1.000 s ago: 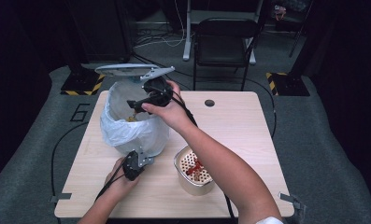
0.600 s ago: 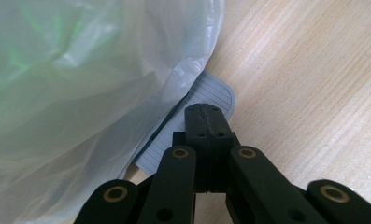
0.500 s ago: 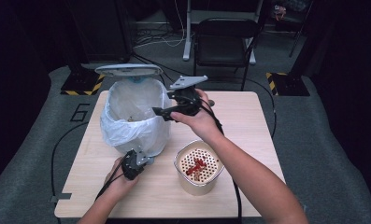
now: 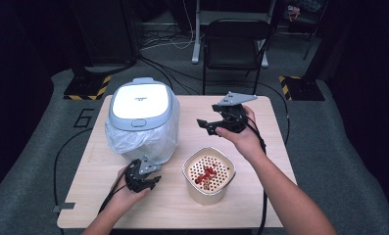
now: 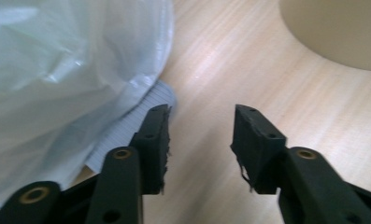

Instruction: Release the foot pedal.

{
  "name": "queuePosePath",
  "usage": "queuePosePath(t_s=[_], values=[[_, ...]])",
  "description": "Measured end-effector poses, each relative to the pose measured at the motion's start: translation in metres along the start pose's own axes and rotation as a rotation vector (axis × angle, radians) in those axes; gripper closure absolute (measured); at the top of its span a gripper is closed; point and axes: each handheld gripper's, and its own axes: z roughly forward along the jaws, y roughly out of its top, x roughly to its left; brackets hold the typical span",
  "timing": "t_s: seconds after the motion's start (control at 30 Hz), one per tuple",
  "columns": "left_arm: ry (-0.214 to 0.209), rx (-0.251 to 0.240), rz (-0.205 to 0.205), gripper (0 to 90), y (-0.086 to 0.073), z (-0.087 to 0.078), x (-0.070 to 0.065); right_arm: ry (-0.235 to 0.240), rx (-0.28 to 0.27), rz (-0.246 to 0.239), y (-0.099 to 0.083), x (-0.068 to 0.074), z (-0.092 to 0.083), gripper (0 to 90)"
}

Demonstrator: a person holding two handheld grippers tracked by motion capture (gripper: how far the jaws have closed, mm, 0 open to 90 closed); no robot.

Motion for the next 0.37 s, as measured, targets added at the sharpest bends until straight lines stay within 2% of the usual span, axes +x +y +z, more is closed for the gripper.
queuePosePath(t_s=[0.07, 0.17, 0.2, 0.23, 0.3, 0.37], values=[[-0.003, 0.001, -0.004, 52.0, -0.003, -0.002, -0.001, -0.006, 0.004, 0.002, -0.005, -0.001, -0.003, 22.1], [-0.032, 0.0, -0.039, 49.4, -0.009, -0.01, 0.001, -0.036, 0.016, -0.013, -0.023, -0.007, -0.015, 22.1], [-0.037, -0.021, -0.057, 47.9, -0.012, -0.011, 0.001, -0.044, 0.025, -0.01, -0.028, -0.008, -0.019, 22.0], [-0.034, -0.012, -0.054, 46.3, -0.014, -0.014, 0.002, -0.055, 0.022, -0.012, -0.033, -0.01, -0.022, 22.0], [-0.067, -0.014, -0.082, 43.8, -0.02, -0.02, 0.005, -0.076, 0.032, 0.004, -0.044, -0.015, -0.03, 21.8], [-0.078, -0.023, -0.114, 42.0, -0.027, -0.024, 0.006, -0.101, 0.044, 0.008, -0.056, -0.02, -0.038, 21.5]])
